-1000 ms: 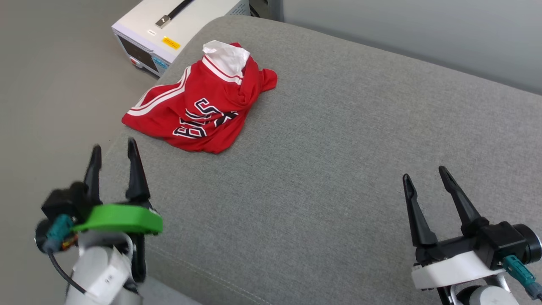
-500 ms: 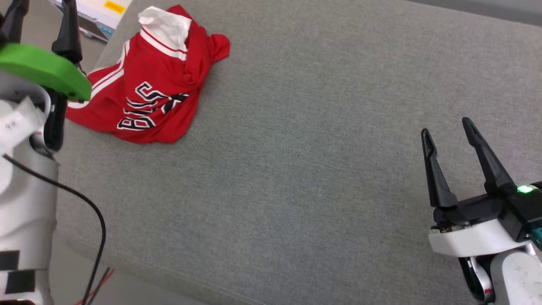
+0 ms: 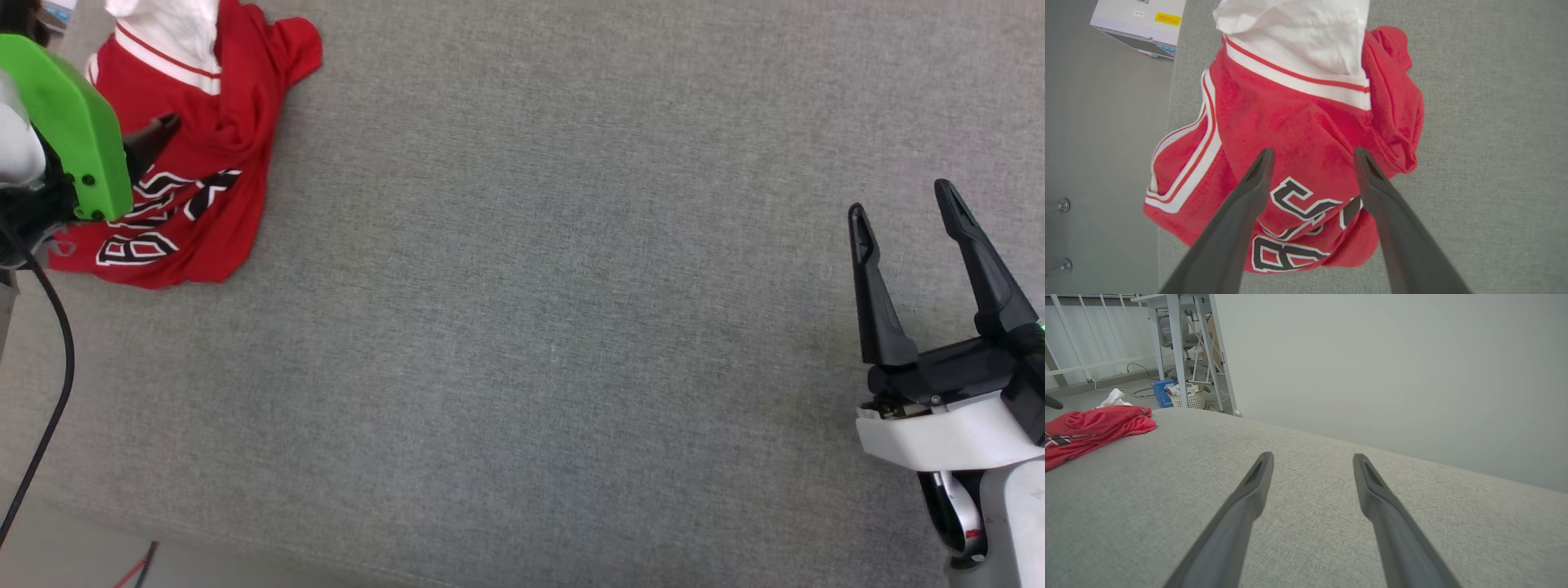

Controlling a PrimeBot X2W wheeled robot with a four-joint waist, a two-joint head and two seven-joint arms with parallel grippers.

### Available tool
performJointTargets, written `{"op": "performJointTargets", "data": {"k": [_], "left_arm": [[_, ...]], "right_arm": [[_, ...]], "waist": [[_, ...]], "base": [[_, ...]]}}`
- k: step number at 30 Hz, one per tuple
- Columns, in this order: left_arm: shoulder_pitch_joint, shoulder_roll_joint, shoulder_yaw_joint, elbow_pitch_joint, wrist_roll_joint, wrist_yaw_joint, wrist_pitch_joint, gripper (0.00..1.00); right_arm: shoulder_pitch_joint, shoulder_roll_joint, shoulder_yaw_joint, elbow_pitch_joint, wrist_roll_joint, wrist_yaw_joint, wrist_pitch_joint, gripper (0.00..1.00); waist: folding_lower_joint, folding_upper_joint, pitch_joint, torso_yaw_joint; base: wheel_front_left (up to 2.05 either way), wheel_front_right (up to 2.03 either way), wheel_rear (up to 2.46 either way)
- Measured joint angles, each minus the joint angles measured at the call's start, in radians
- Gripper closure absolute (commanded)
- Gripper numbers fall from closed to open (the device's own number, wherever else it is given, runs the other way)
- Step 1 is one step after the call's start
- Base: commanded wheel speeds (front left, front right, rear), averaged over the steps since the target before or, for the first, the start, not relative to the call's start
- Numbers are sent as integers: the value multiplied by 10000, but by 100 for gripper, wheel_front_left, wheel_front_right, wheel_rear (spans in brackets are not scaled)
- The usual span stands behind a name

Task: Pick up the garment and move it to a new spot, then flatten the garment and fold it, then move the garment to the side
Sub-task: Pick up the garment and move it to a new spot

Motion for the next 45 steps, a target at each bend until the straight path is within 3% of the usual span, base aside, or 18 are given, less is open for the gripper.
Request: {"op": "performJointTargets", "data": {"k": [16, 17, 18, 28, 37, 41, 45], "left_arm": [[-784, 54, -1473, 1758, -63, -4, 1016, 0], [-806, 61, -1530, 1799, -77, -4, 949, 62], [-807, 67, -1592, 1837, -84, -4, 821, 100], [-889, 215, -2351, 1547, 633, -13, -1879, 100], [-1557, 460, -3534, -219, 1444, -12, -3030, 100], [-1621, 230, -4136, -1093, 1820, -12, -3185, 100], [-1662, -535, -4688, -1662, 1992, -12, -3388, 100]], "right_arm": [[-319, -52, 15, 33, 25, 0, 0, 0], [-319, -46, 13, 54, 35, 0, 0, 0], [-318, -35, 0, 75, 46, 0, 0, 0], [-106, 336, -337, 215, 234, 0, 0, 0], [307, 809, -454, 360, 318, 2, 0, 0], [353, 959, -523, 364, 376, 0, 0, 0], [372, 1081, -658, 362, 399, 0, 0, 0]], "waist": [[-2, 2, 1158, -820], [-2, 1, 1143, -833], [-2, 1, 1109, -842], [-1, 0, 109, -727], [-2, 0, -1199, -631], [-2, 0, -1608, -785], [-2, 0, -1788, -1156]], "base": [[0, 0, 0], [0, 0, 0], [0, 0, 0], [0, 0, 0], [0, 0, 0], [0, 0, 0], [0, 0, 0]]}}
